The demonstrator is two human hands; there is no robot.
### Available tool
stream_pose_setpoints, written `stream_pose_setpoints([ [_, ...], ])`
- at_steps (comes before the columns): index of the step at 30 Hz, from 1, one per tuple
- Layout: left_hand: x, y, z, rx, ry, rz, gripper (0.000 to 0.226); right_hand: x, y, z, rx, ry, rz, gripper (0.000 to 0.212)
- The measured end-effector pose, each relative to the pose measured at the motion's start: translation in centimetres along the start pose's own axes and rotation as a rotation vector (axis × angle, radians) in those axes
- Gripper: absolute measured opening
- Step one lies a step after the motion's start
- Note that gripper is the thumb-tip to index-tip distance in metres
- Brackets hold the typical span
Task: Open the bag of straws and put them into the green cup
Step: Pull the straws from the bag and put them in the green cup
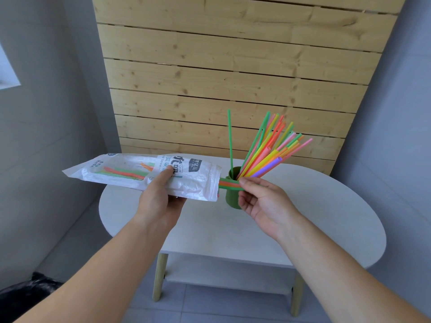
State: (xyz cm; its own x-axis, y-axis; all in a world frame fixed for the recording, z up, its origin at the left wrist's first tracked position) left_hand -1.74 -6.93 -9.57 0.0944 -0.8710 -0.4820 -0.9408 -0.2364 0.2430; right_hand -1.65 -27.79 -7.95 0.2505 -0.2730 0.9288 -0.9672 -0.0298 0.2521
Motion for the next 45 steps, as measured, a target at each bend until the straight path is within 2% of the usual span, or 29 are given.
stream_pose_setpoints([
  [5, 0.2, 0.2, -0.2, -0.001, 0.009, 0.015, 0.013, -0.1, 0.1, 0.0, 0.006, -0.036, 0.003, 0.008],
  [11, 0.0, 0.4, -0.2, -0.003, 0.038, 0.004, 0.012, -2.0, 0.6, -1.7, 0.055, -0.123, -0.072, 0.026],
  [15, 0.2, 0.6, -0.3, -0.008, 0.046, 0.02, 0.009, -3.1, 0.9, -2.8, 0.04, -0.082, -0.106, 0.02],
  [19, 0.5, 0.8, -0.4, -0.005, 0.051, 0.033, 0.008, -2.8, 0.6, -3.4, -0.047, -0.134, -0.005, 0.011],
  [23, 0.8, 1.1, -0.6, -0.017, 0.064, 0.053, 0.007, -2.2, 0.3, -3.5, -0.142, -0.242, 0.064, 0.01],
  [27, 0.7, 1.1, -0.6, -0.024, 0.085, 0.053, 0.01, -1.0, 0.0, -3.0, -0.22, -0.186, 0.166, 0.011],
  [33, 0.2, 0.8, -0.4, -0.034, 0.094, 0.045, 0.013, 1.2, 0.2, -1.0, -0.224, -0.258, 0.247, 0.01],
  [35, 0.0, 0.7, -0.3, -0.048, 0.103, 0.039, 0.013, 2.0, 0.2, 0.0, -0.263, -0.163, 0.342, 0.014],
  [39, -0.3, 0.4, 0.1, -0.068, 0.091, 0.02, 0.018, 3.6, 0.3, 2.3, -0.394, 0.265, 0.616, 0.028],
  [45, -0.6, -0.3, 0.9, -0.136, 0.084, -0.016, 0.028, 5.8, 0.4, 5.2, -0.492, 0.375, 0.682, 0.03],
])
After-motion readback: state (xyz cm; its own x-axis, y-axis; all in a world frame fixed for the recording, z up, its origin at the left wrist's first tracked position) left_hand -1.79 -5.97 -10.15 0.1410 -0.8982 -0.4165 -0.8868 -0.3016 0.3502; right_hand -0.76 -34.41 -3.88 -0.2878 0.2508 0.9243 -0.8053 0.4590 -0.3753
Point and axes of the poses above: each hand's wrist, its own y-axis away from the middle knuckle, its own z-axis out of the back of the hand, x = y × z, the point moved 2 cm from there along -y, towards the middle knuckle, and after that the axes turned 11 degrees about y, right-handed, at the moved point
